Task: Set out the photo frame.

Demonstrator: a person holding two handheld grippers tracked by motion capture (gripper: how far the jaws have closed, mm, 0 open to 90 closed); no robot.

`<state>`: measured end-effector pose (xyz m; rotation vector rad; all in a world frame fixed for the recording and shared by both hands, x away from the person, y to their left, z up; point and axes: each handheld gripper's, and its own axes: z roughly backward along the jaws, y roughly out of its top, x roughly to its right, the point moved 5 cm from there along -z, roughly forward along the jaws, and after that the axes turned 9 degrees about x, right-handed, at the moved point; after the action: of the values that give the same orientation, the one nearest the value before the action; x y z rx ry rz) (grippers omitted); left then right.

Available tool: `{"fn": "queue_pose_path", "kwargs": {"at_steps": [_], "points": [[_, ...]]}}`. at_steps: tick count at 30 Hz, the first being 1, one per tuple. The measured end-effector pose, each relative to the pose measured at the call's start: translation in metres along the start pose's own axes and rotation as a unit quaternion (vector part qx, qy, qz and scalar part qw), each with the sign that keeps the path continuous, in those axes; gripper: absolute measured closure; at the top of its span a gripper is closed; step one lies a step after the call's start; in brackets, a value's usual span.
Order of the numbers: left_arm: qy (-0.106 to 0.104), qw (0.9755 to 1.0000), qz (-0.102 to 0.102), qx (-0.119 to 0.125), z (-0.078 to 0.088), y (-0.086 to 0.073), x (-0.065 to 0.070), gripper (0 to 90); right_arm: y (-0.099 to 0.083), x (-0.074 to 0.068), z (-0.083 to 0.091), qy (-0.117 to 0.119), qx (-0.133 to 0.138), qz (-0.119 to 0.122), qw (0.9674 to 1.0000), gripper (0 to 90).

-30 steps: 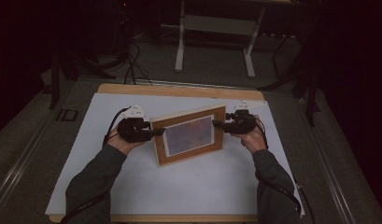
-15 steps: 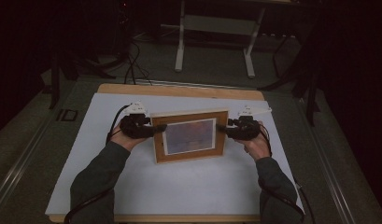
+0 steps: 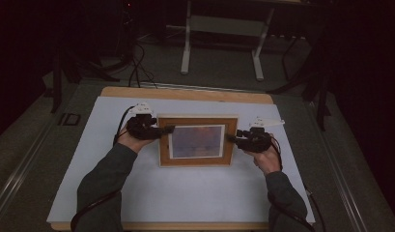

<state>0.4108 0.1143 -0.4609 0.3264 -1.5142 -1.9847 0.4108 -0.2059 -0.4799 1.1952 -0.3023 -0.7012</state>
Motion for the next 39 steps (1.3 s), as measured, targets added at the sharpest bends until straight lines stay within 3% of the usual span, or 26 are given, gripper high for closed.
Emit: {"fn": "queue_pose_path", "kwargs": {"at_steps": [19, 23, 29, 36, 39], "points": [[-0.005, 1.0000, 0.006, 0.003, -0.003, 0.000, -0.001, 53.9, -0.005, -0.004, 0.006, 0.001, 0.002, -0.012, 0.9999, 61.9], [-0.007, 0.9998, 0.012, 0.013, -0.002, 0.002, -0.002, 53.0, -0.006, -0.004, 0.007, 0.004, 0.003, -0.012, 0.9999, 61.9], [-0.009, 0.9992, 0.020, 0.032, 0.008, 0.007, -0.001, 43.2, -0.004, -0.004, 0.014, 0.000, 0.019, -0.011, 0.9998, 56.2], [-0.003, 0.9985, 0.024, 0.048, 0.031, 0.004, 0.000, 41.7, -0.003, -0.004, 0.028, 0.000, 0.030, -0.009, 0.9995, 51.7], [0.009, 0.9980, 0.026, 0.058, 0.044, 0.003, 0.000, 41.9, -0.003, -0.005, 0.035, -0.008, 0.033, -0.004, 0.9994, 50.8]]}}
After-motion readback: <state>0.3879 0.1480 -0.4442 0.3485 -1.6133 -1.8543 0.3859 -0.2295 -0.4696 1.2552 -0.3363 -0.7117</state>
